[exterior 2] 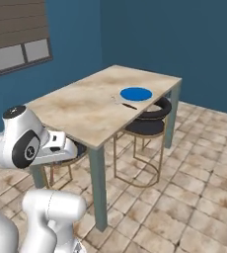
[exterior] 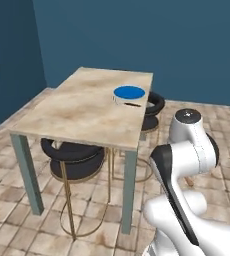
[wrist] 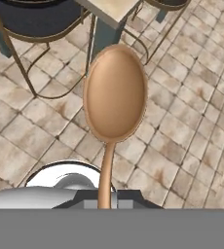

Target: Take the fork and place it on the left side of the plate. Then take the spoon and place it on the right side of the plate. Make sure they're directly next to the plate.

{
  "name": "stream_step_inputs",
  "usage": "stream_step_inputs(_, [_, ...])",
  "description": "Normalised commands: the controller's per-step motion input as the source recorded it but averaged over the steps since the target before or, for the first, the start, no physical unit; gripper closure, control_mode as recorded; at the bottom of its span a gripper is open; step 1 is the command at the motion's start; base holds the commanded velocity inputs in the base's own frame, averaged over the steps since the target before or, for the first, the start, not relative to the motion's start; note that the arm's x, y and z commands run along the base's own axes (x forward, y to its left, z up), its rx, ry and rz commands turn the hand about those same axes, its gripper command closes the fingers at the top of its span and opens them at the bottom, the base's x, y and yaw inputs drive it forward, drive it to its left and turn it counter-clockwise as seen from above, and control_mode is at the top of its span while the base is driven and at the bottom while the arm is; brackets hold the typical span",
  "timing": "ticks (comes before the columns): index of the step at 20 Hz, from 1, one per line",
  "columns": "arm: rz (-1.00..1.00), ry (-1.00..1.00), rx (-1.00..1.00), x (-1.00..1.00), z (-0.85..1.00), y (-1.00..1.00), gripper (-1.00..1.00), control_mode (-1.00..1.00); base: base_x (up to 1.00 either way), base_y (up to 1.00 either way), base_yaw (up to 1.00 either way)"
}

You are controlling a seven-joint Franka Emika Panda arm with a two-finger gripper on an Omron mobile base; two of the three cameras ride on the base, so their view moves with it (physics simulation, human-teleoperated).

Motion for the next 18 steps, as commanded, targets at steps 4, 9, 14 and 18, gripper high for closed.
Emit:
stream_step_inputs(4, [0.0,0.0,0.0,0.0,0.0,0.0,1.0,1.0,0.63,-1.0,0.13])
stream_step_inputs(9, [0.0,0.0,0.0,0.0,0.0,0.0,1.0,1.0,0.66,-1.0,0.13])
stream_step_inputs(14, [0.0,0.0,0.0,0.0,0.0,0.0,1.0,1.0,0.63,-1.0,0.11])
stream_step_inputs(18, [0.0,0.0,0.0,0.0,0.0,0.0,1.0,1.0,0.66,-1.0,0.12])
